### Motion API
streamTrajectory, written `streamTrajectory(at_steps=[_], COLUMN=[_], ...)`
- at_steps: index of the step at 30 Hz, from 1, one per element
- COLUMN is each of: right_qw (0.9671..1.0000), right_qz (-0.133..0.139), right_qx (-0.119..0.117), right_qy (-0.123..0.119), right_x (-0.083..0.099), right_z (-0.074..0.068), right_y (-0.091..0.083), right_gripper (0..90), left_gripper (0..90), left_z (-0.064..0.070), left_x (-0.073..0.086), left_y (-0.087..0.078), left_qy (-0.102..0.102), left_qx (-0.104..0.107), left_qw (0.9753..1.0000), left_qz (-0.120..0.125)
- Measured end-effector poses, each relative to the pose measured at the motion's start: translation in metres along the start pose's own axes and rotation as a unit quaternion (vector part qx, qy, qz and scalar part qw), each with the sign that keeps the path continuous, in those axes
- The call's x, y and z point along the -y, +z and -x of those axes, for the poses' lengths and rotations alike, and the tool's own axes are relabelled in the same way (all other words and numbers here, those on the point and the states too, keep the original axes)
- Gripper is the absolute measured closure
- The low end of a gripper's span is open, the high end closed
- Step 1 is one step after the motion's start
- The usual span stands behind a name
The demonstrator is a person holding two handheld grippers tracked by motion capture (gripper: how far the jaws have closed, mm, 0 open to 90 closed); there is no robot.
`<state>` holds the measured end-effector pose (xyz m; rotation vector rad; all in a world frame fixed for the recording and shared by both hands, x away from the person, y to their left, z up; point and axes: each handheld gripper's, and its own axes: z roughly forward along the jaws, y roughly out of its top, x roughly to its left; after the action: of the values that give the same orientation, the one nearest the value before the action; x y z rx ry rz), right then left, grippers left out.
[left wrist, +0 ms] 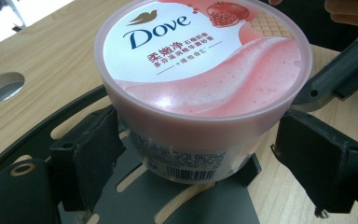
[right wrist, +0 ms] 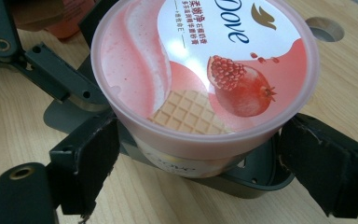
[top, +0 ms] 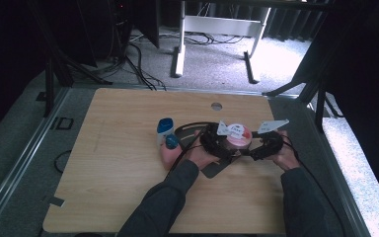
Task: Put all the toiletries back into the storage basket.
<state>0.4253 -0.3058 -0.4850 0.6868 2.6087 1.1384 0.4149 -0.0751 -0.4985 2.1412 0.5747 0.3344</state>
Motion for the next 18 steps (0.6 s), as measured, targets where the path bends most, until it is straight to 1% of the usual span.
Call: streamTrajectory(at_steps=[2, 7, 9, 12, 14, 18], right_qw=[1.0000, 0.9999, 0.9999, 0.9998, 0.9997, 0.9995], right_qz=[-0.003, -0.008, -0.010, -0.016, -0.017, -0.022], right_qx=[0.001, 0.004, 0.004, 0.009, 0.012, 0.016], right_qy=[0.000, 0.006, 0.007, 0.006, 0.009, 0.016], right_x=[0.000, -0.002, -0.004, -0.006, -0.006, -0.006], right_z=[0.002, 0.006, 0.008, 0.010, 0.011, 0.013], right_y=[0.001, 0.003, 0.004, 0.005, 0.006, 0.009], right_gripper=[12.9, 13.1, 13.2, 13.6, 13.6, 14.2], left_gripper=[14.7, 14.7, 14.8, 14.8, 14.8, 14.9], left_z=[0.000, -0.002, -0.004, -0.006, -0.007, -0.009], left_x=[0.000, -0.001, -0.001, -0.001, -0.001, -0.002], left_y=[0.002, 0.006, 0.006, 0.009, 0.011, 0.015], left_qy=[-0.002, -0.012, -0.013, -0.020, -0.023, -0.024], left_qx=[-0.006, -0.012, -0.013, -0.014, -0.017, -0.019], left_qw=[1.0000, 0.9998, 0.9998, 0.9997, 0.9996, 0.9995], left_qz=[0.000, 0.005, 0.008, 0.007, 0.006, -0.002])
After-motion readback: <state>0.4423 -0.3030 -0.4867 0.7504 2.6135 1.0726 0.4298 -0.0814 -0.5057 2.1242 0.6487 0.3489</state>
